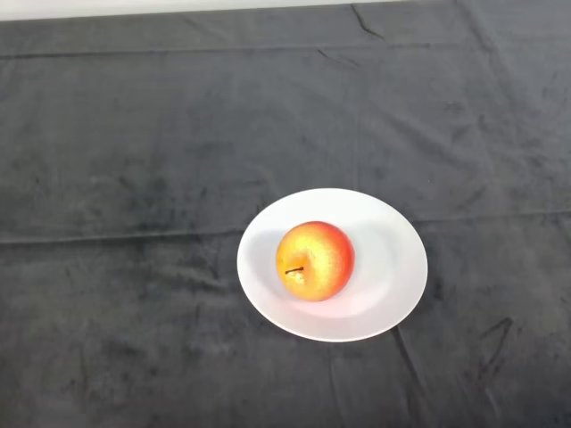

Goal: Move the apple to the plate

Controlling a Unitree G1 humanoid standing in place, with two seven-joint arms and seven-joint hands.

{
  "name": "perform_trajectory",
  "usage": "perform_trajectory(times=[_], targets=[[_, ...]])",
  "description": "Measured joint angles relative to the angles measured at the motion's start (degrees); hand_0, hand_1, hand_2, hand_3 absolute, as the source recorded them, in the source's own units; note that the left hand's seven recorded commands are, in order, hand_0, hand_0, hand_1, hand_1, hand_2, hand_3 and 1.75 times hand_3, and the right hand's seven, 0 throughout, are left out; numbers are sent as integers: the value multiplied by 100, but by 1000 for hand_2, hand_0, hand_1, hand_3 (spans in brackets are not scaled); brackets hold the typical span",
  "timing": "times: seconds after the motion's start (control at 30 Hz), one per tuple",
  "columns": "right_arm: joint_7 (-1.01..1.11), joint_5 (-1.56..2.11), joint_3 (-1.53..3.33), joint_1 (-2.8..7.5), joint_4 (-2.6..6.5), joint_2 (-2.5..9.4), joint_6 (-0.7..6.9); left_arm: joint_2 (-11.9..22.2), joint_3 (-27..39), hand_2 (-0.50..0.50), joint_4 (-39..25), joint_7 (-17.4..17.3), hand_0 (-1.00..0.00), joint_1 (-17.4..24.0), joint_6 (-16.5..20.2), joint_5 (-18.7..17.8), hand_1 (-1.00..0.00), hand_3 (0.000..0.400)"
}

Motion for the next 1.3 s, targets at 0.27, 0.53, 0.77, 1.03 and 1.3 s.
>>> perform_trajectory(times=[0.27,0.53,0.77,1.03,1.3], targets=[[0,0,0,0,0,0,0,0,0,0,0,-11,0,0,0,-1,0,0],[0,0,0,0,0,0,0,0,0,0,0,-24,0,0,0,-3,0,0],[0,0,0,0,0,0,0,0,0,0,0,-25,0,0,0,-75,0,0],[0,0,0,0,0,0,0,0,0,0,0,-26,0,0,0,-85,0,0],[0,0,0,0,0,0,0,0,0,0,0,-37,0,0,0,-86,0,0]])
